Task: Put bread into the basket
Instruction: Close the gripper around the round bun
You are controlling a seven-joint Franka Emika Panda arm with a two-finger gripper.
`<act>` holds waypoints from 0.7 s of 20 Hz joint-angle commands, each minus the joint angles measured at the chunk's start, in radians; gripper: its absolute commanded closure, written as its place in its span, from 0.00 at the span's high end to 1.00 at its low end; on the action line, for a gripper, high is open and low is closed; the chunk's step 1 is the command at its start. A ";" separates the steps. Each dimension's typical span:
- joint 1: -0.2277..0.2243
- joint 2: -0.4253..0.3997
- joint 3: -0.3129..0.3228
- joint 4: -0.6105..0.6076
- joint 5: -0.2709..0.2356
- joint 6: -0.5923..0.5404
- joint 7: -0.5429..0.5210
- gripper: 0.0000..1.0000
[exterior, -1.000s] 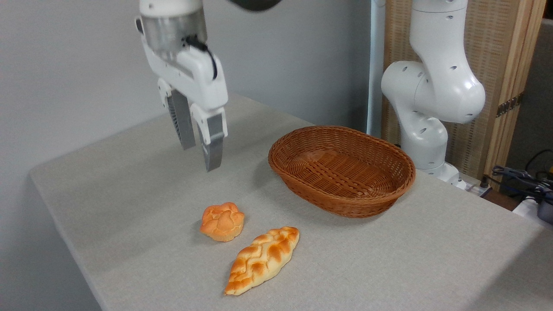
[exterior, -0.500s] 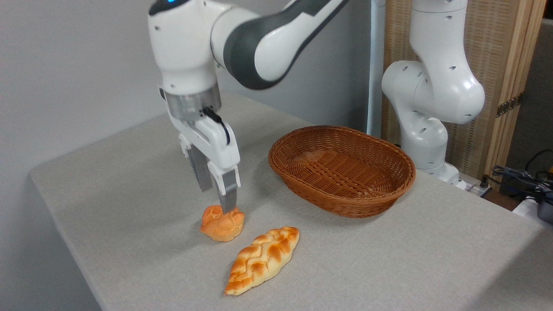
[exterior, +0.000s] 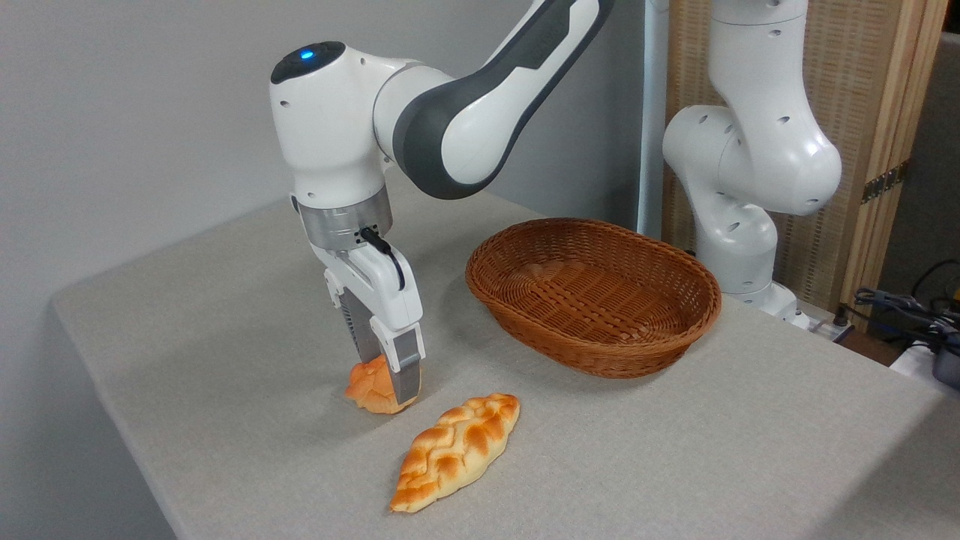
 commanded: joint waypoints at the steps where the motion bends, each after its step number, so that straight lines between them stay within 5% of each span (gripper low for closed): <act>1: 0.001 0.016 -0.002 -0.002 0.010 0.033 -0.014 0.51; 3: 0.001 0.017 -0.002 -0.002 0.017 0.033 -0.013 0.31; 14: 0.003 0.028 -0.002 -0.001 0.019 0.023 -0.008 0.18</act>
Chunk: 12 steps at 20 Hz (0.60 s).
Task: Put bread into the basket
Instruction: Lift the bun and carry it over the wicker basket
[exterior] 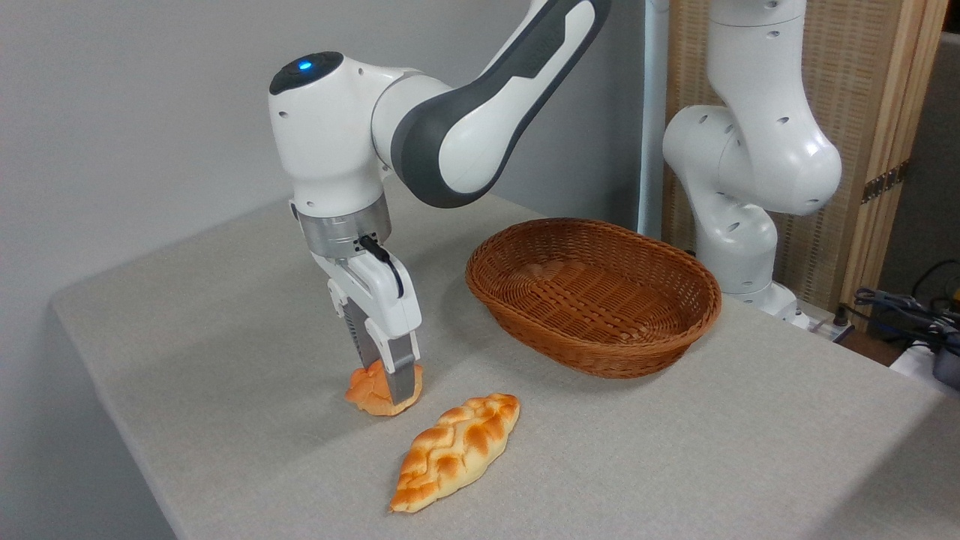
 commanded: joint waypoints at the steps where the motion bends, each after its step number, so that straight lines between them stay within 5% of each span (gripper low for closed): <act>1: 0.003 0.013 -0.001 -0.001 0.019 0.012 -0.005 0.18; 6: 0.004 -0.004 -0.001 0.040 0.010 -0.062 -0.009 0.18; 12: 0.003 -0.252 0.015 0.021 -0.039 -0.367 0.096 0.26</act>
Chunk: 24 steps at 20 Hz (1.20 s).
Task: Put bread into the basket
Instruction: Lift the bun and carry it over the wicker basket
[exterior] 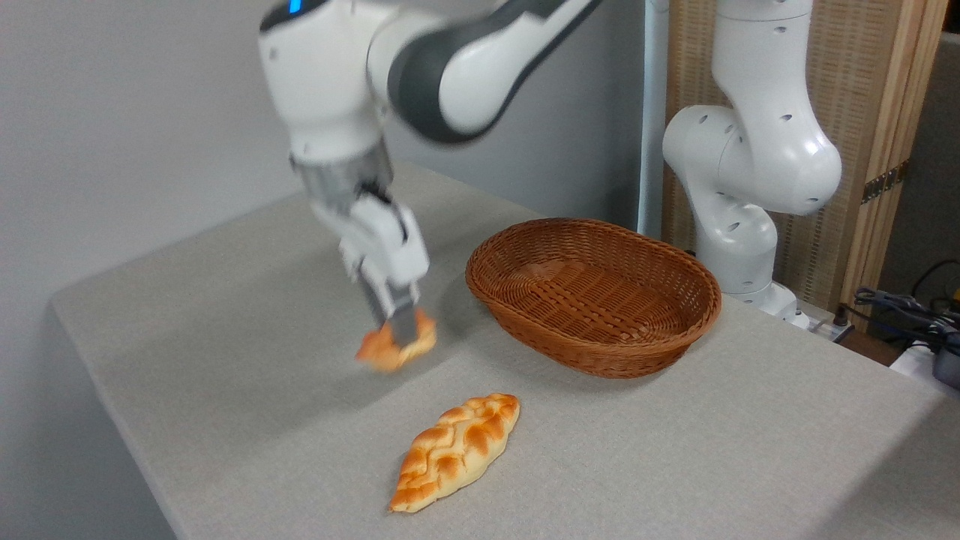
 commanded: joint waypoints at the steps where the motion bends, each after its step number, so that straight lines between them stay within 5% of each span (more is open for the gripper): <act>1: 0.000 -0.189 0.013 -0.061 -0.027 -0.197 0.107 0.26; 3: -0.015 -0.272 0.013 -0.113 -0.027 -0.283 0.148 0.26; 7: -0.168 -0.418 0.021 -0.275 -0.027 -0.388 0.218 0.36; 8: -0.197 -0.452 0.021 -0.329 -0.027 -0.385 0.219 0.48; 10: -0.239 -0.475 0.021 -0.397 -0.024 -0.368 0.219 0.53; 13: -0.242 -0.460 0.022 -0.438 -0.016 -0.316 0.219 0.88; 15: -0.242 -0.455 0.022 -0.467 -0.016 -0.266 0.216 1.00; 24: -0.228 -0.446 0.021 -0.464 -0.021 -0.195 0.213 1.00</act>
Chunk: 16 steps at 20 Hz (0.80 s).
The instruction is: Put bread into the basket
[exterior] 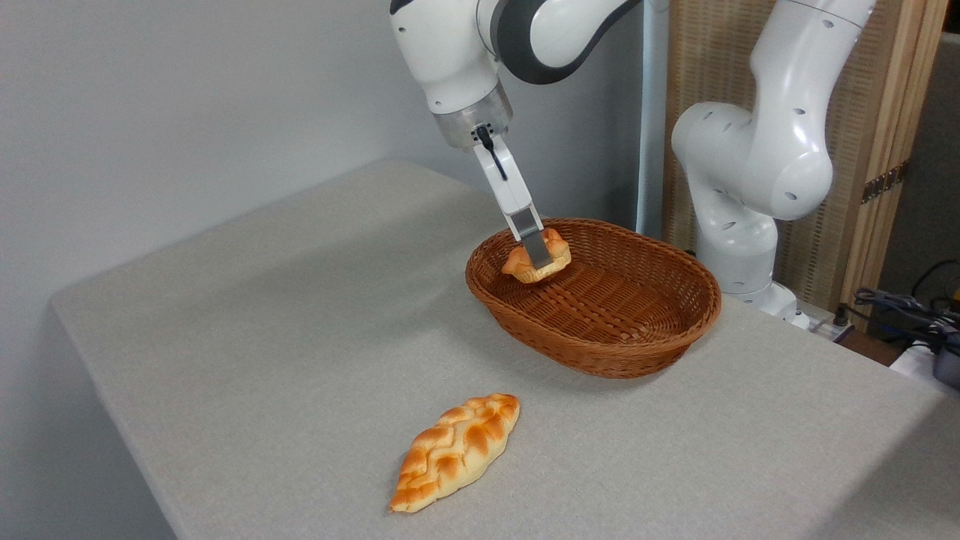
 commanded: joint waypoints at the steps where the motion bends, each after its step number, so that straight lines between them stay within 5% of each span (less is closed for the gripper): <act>1: 0.004 -0.003 0.009 0.012 -0.004 0.005 0.017 1.00; 10: 0.006 0.036 0.012 0.146 -0.008 0.000 0.017 1.00; 16: 0.004 0.214 0.167 0.513 -0.011 -0.004 -0.069 1.00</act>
